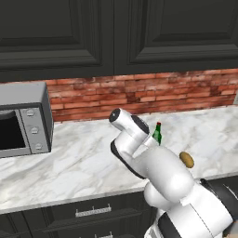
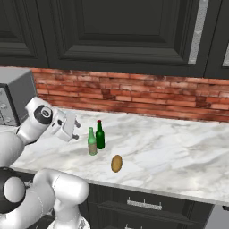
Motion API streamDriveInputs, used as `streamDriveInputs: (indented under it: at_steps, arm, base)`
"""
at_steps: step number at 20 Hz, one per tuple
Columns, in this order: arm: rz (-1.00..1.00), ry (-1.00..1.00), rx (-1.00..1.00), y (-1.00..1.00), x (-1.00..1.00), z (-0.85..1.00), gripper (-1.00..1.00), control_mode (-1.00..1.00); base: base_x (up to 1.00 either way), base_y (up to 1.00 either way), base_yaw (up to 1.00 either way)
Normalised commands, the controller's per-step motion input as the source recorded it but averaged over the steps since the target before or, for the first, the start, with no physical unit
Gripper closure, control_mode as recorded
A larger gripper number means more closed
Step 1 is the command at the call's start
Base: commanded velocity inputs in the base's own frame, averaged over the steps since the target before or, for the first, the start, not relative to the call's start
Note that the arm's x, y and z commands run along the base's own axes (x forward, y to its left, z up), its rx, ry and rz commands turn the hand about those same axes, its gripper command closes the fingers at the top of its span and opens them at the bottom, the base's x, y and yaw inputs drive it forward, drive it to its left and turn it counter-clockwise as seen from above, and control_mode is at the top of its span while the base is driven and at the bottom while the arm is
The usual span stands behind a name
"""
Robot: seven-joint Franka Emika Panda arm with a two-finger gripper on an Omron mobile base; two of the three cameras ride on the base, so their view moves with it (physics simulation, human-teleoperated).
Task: Place the beers on the top shelf of the fridge to keep them out of children's reach, and place the potato on lower shelves for easy access.
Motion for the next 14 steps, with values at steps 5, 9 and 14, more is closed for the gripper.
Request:
streamDriveInputs:
  at_steps: [5,9,14]
  arm:
    - [-0.03,0.0,0.0,-0.16,0.11,-0.21,-1.0,-1.0]
    - [0.0,0.0,-0.01,-0.11,0.12,-0.38,-1.0,-1.0]
    - [0.0,0.0,0.0,-0.14,0.12,-0.33,-1.0,-1.0]
  base:
    - [0.0,0.0,0.0]
    - [0.0,0.0,0.0]
    - [0.0,0.0,0.0]
